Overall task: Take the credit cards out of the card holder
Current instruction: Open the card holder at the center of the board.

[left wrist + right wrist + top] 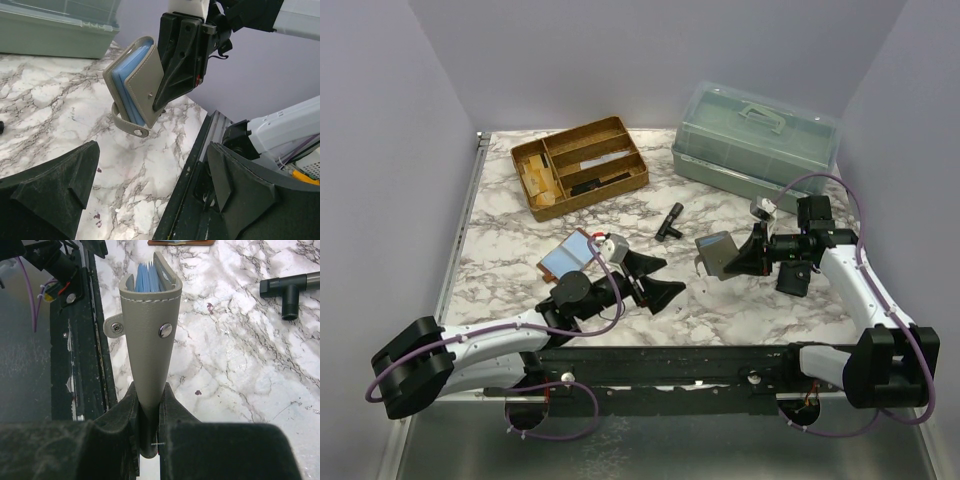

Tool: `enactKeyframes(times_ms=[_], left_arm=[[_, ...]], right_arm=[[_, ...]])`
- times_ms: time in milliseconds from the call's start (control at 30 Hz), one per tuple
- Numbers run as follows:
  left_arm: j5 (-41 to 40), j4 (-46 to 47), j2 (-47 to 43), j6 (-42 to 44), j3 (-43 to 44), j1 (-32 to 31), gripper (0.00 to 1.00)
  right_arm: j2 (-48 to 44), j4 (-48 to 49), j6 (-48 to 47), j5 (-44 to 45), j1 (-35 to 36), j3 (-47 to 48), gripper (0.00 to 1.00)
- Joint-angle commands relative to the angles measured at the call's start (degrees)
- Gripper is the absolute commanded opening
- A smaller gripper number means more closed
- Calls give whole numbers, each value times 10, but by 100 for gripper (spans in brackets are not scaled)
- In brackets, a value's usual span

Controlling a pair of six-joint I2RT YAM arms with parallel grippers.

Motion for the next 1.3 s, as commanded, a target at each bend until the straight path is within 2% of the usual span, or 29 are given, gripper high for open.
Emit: enactKeyframes(times_ms=[0, 233, 633, 1267], left_arm=[[18, 55, 1, 32, -17, 3, 97], [21, 166, 21, 36, -56, 4, 98], [35, 270, 102, 12, -61, 12, 99], [59, 281, 142, 23, -41, 22, 98]], right_arm=[[5, -21, -24, -35, -1, 20, 0], [10, -31, -35, -41, -1, 22, 0], [16, -42, -48, -48, -1, 24, 0], [10, -45, -50, -50, -1, 25, 0]])
